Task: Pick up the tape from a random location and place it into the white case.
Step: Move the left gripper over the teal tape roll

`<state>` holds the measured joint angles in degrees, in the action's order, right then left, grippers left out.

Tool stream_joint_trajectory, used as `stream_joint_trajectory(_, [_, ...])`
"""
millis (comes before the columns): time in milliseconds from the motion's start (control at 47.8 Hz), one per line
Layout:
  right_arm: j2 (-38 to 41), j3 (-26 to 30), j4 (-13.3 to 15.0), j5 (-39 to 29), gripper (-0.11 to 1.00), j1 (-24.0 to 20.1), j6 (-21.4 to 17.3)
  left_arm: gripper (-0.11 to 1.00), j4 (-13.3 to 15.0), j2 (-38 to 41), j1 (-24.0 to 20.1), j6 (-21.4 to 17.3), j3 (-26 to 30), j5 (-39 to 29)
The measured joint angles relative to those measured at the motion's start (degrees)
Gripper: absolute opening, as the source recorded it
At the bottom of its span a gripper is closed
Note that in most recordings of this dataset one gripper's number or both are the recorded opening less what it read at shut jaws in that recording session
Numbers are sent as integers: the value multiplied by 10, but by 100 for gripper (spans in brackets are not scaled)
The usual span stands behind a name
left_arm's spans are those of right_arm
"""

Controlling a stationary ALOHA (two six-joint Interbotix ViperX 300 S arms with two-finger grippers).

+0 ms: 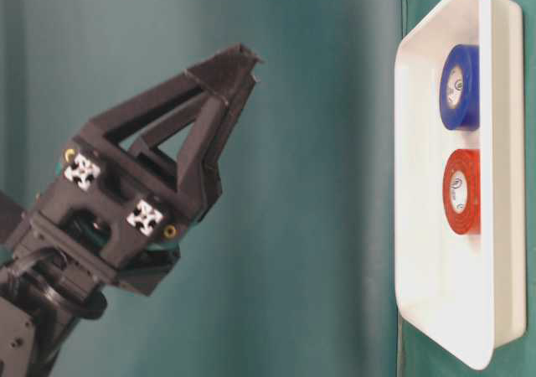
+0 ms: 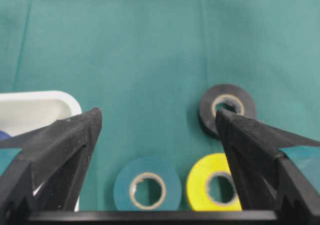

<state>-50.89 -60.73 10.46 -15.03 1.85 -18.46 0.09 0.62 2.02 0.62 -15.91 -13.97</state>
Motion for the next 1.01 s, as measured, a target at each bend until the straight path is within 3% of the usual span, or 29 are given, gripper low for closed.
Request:
stream_joint_trajectory(168, [0,0,2,0,83,0,0,96,-1,17,0,10,33,-57])
stream_joint_trajectory(544, [6,0,3,1,83,0,1,96,-4,80,0,20,152,-265])
stream_joint_trajectory(1005, [15,0,5,1,83,0,2,96,-7,93,-4,20,179,-305])
